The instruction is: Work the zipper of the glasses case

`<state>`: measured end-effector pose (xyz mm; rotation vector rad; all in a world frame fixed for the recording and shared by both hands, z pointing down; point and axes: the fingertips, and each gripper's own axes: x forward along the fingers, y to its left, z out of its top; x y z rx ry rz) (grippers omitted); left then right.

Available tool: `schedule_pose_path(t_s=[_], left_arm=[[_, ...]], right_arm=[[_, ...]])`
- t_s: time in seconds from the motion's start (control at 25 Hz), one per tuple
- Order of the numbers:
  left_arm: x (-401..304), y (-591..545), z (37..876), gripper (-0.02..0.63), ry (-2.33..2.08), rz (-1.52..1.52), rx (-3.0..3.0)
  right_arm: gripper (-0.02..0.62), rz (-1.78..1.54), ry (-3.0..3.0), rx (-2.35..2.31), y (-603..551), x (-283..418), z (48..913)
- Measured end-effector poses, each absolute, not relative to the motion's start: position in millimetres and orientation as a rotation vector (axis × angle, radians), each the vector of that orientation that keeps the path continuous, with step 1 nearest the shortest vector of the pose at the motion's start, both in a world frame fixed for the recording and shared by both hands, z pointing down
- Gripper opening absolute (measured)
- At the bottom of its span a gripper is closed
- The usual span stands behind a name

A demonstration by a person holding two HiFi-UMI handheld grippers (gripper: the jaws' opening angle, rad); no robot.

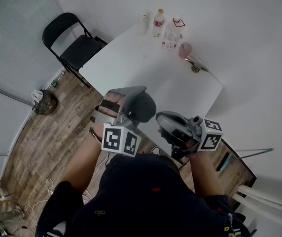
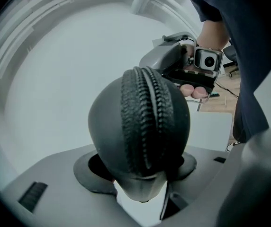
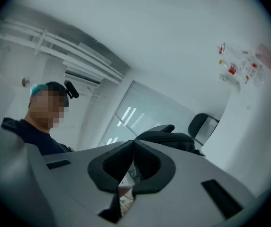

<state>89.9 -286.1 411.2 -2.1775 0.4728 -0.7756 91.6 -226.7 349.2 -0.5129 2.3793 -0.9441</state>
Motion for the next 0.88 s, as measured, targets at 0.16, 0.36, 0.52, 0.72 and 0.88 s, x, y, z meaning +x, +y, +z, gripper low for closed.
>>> schedule_pose_path(t_s=[0.16, 0.36, 0.52, 0.72, 0.88], left_arm=[[88, -295, 415, 0.278, 0.52, -0.816, -2.152], [87, -302, 421, 0.276, 0.544, -0.867, -2.159], [86, -306, 427, 0.276, 0.546, -0.893, -2.141], [86, -306, 434, 0.276, 0.535, -0.941, -2.139], [86, -305, 438, 0.276, 0.517, -0.969, -2.142]], right_arm=[[0.021, -0.714, 2.629, -0.784, -229, 88, 349], [0.021, -0.515, 2.802, -0.934, -227, 74, 347], [0.021, -0.441, 2.863, -0.996, -227, 69, 351], [0.02, -0.3, 2.977, -1.061, -225, 55, 355], [0.021, -0.258, 3.035, -1.076, -225, 44, 362]])
